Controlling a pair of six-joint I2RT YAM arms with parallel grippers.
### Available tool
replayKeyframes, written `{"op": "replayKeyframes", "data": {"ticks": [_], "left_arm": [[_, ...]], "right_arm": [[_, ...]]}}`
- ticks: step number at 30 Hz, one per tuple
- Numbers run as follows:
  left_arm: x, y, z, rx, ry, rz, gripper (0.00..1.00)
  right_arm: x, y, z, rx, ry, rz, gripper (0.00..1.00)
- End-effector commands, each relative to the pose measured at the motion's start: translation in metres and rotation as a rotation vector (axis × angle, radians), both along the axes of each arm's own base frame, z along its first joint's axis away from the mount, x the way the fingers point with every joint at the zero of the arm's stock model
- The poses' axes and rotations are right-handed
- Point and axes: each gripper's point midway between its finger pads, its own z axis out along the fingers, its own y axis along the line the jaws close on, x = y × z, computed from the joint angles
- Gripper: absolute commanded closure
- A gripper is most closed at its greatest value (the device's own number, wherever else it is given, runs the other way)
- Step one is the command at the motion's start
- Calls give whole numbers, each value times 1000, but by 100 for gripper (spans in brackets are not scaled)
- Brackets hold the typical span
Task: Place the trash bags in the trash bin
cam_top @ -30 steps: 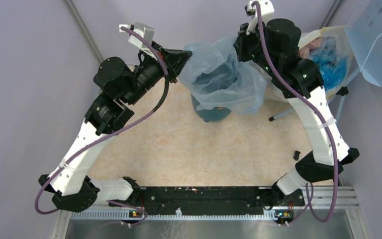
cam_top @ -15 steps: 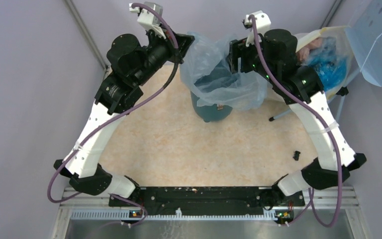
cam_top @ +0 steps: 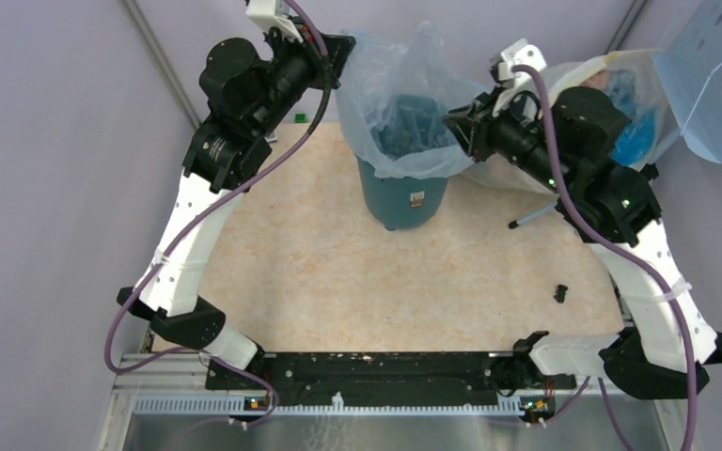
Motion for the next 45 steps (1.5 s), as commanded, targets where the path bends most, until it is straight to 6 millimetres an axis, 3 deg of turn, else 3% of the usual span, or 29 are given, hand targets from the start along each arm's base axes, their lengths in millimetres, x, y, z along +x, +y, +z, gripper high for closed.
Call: {"op": "replayKeyframes", "data": {"ticks": [1,5,9,14,20,22,26,33,41,45], "left_arm": [[-5,15,34,-68,-88,35,100],[10,26,32,-68,-93,98,100],[26,28,15,-36,-58,121,100],[33,25,-4,-16,-33,101,100],[44,3,-33,35,18,7,100],[49,0,-43,44,40,-1,100],[56,2,-51,45,52,8,100],[64,5,-64,50,83,5,100],[70,9,-82,63,117,4,100],[74,14,-95,77,140,11,100]], "right_arm": [[14,41,-13,-36,21,66,84],[44,41,-27,-43,77,-66,84],[63,22,-26,-34,103,-231,55],[58,-6,-12,11,104,-352,41],[37,-29,12,67,106,-389,39],[34,-41,12,63,114,-438,35],[40,-57,-8,-9,148,-536,23],[65,-54,-44,-30,238,-566,26],[103,-40,-57,-17,267,-556,28],[121,-41,-67,-16,292,-578,38]]}}
